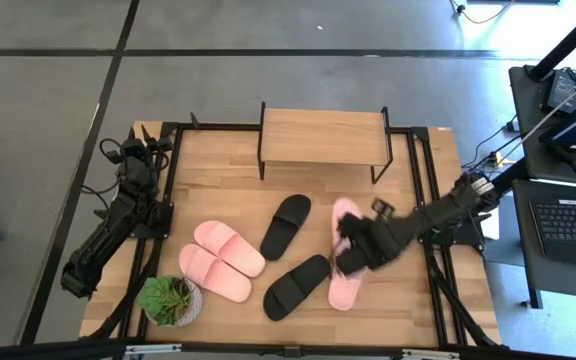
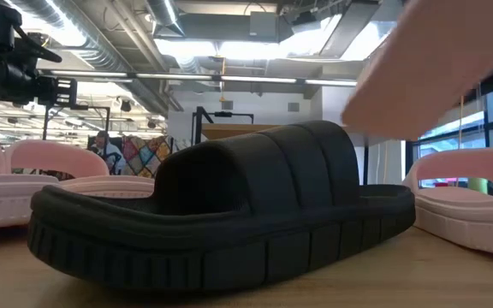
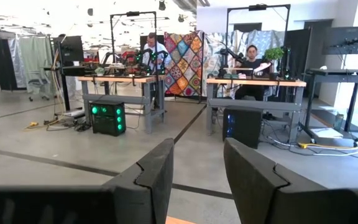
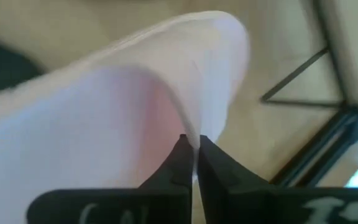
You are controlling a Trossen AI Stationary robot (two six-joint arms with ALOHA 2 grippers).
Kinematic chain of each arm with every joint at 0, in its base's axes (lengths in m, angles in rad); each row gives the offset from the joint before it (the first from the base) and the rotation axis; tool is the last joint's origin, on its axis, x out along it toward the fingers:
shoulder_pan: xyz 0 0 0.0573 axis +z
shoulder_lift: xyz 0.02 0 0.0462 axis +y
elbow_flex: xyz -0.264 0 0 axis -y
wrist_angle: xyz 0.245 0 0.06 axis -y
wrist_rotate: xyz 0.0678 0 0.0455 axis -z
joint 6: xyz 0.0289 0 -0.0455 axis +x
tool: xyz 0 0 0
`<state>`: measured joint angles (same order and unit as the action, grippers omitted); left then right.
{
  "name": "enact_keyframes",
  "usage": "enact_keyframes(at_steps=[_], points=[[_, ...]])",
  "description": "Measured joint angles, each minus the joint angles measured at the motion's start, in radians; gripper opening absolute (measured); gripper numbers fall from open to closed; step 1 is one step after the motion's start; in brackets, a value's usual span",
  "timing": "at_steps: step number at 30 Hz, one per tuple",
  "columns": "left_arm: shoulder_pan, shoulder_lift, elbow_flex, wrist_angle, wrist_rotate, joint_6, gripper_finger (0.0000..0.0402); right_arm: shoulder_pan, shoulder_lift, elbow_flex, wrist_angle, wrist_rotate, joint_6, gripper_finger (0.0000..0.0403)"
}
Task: Pick and place slides into the shelf
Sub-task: Put the pink slipper under the shelf
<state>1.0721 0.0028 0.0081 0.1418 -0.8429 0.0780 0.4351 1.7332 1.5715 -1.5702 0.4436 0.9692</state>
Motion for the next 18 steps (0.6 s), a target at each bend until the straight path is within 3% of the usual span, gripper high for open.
enact_keyframes(at_steps=[10,18], points=[[0.000,0.000,0.000,0.000,0.000,0.000,0.0134,-0.290,0.000,-0.005,0.066,0.068,-0.527,0.0009],[0.000,0.000,0.000,0.000,0.000,0.002,0.0134,-0.399,-0.001,-0.147,0.216,0.113,-0.637,0.0008]])
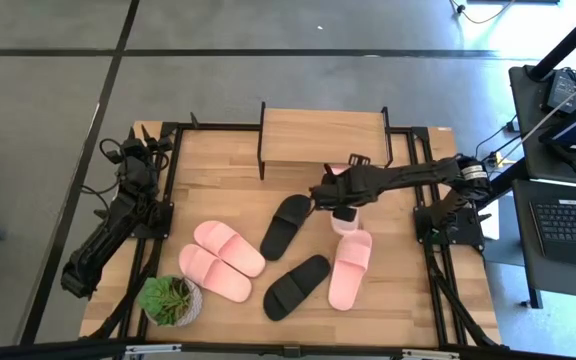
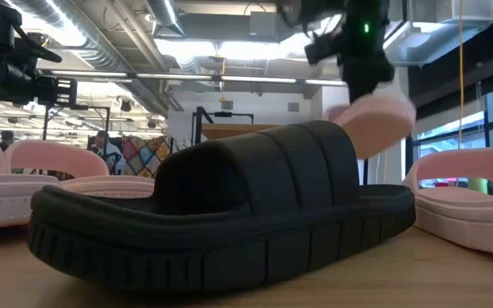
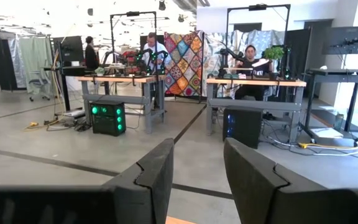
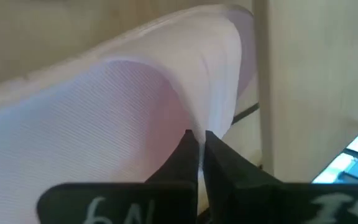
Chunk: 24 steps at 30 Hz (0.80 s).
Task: Pick and place slides into the shelf
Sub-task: Put the pink slipper under the shelf
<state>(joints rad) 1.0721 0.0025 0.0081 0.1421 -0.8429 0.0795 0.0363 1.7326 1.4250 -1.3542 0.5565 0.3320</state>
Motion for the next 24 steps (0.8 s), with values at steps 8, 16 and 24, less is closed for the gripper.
enact_keyframes(at_steps=[8,16,24], points=[[0.000,0.000,0.000,0.000,0.000,0.000,0.0134,-0.019,0.001,-0.168,0.064,0.084,0.004,0.0008],[0.000,0.000,0.000,0.000,0.000,0.000,0.0134,-0.030,0.001,-0.321,0.170,0.105,0.065,0.0008],[0.000,0.000,0.000,0.000,0.000,0.000,0.0134,-0.030,0.001,-0.422,0.270,0.115,0.076,0.0008]])
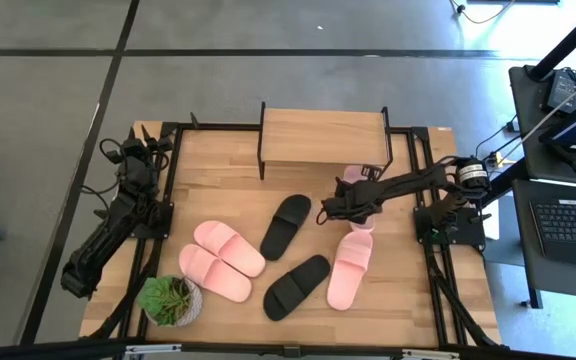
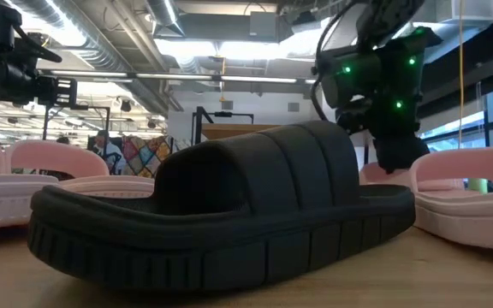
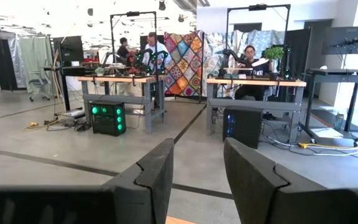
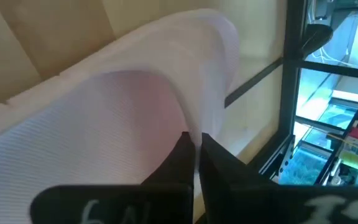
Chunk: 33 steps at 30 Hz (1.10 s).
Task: Pick and place slides into the shelf
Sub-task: Put the pink slipper under the shelf
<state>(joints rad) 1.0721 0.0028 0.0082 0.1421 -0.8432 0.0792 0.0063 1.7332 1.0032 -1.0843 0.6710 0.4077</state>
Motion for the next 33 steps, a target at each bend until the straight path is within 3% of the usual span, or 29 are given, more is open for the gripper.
enact_keyframes(at_steps=[8,15,33], points=[[0.000,0.000,0.000,0.000,0.000,0.001,0.0134,-0.013,0.000,-0.017,0.039,0.067,-0.001,0.0016],[0.000,0.000,0.000,0.000,0.000,0.001,0.0134,-0.028,0.000,-0.017,0.040,0.068,-0.024,0.0051],[0.000,0.000,0.000,0.000,0.000,0.002,0.0134,-0.021,0.000,0.009,0.047,0.040,-0.020,0.0059]])
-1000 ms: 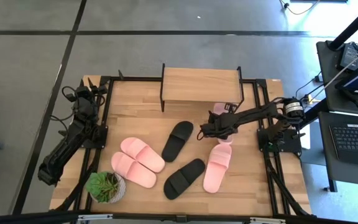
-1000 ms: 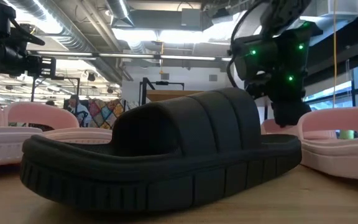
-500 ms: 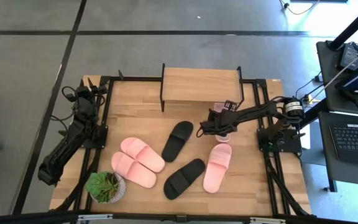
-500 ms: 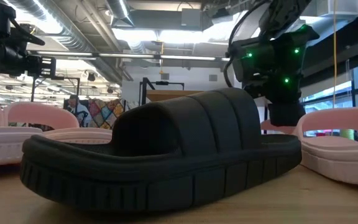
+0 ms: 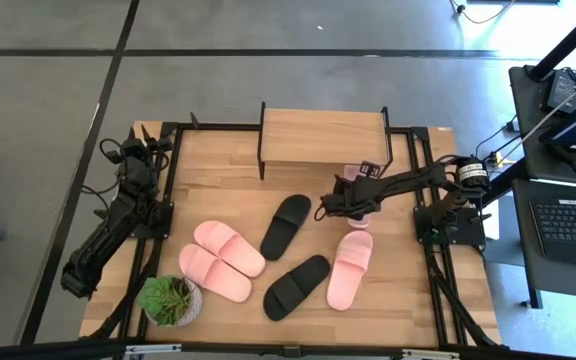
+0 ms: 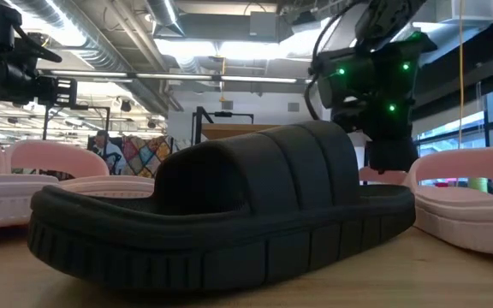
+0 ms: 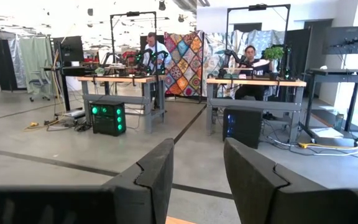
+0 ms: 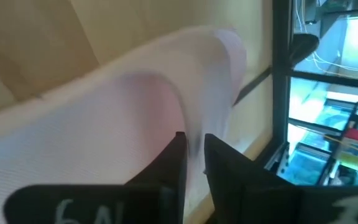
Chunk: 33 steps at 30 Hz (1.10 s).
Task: Pick and place slides into the shelf
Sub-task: Put the pink slipper under the shelf
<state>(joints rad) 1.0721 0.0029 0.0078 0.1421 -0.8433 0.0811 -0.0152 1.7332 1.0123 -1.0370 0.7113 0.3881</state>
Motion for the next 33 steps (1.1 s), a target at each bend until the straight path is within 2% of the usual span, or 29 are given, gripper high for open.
enact_keyframes(at_steps=[4,9,15,18,22,24,29,33], points=[[0.000,0.000,0.000,0.000,0.000,0.000,0.0134,0.003,0.000,0.034,0.000,-0.004,0.023,0.0089],[0.000,0.000,0.000,0.000,0.000,0.000,0.0134,0.005,0.000,0.066,-0.019,-0.038,0.026,0.0164],[0.000,0.000,0.000,0.000,0.000,0.000,0.0134,0.044,0.000,0.133,-0.110,-0.145,0.076,0.0218],[0.000,0.000,0.000,0.000,0.000,0.000,0.0134,0.076,0.000,0.183,-0.168,-0.209,0.128,0.0229],[0.000,0.000,0.000,0.000,0.000,0.000,0.0134,0.126,-0.027,0.246,-0.176,-0.388,0.131,0.0232],[0.000,0.000,0.000,0.000,0.000,0.000,0.0134,0.150,-0.041,0.264,-0.180,-0.439,0.132,0.0233],[0.000,0.000,0.000,0.000,0.000,0.000,0.0134,0.198,-0.050,0.258,-0.198,-0.423,0.141,0.0233],[0.000,0.000,0.000,0.000,0.000,0.000,0.0134,0.215,-0.050,0.206,-0.155,-0.395,0.208,0.0233]])
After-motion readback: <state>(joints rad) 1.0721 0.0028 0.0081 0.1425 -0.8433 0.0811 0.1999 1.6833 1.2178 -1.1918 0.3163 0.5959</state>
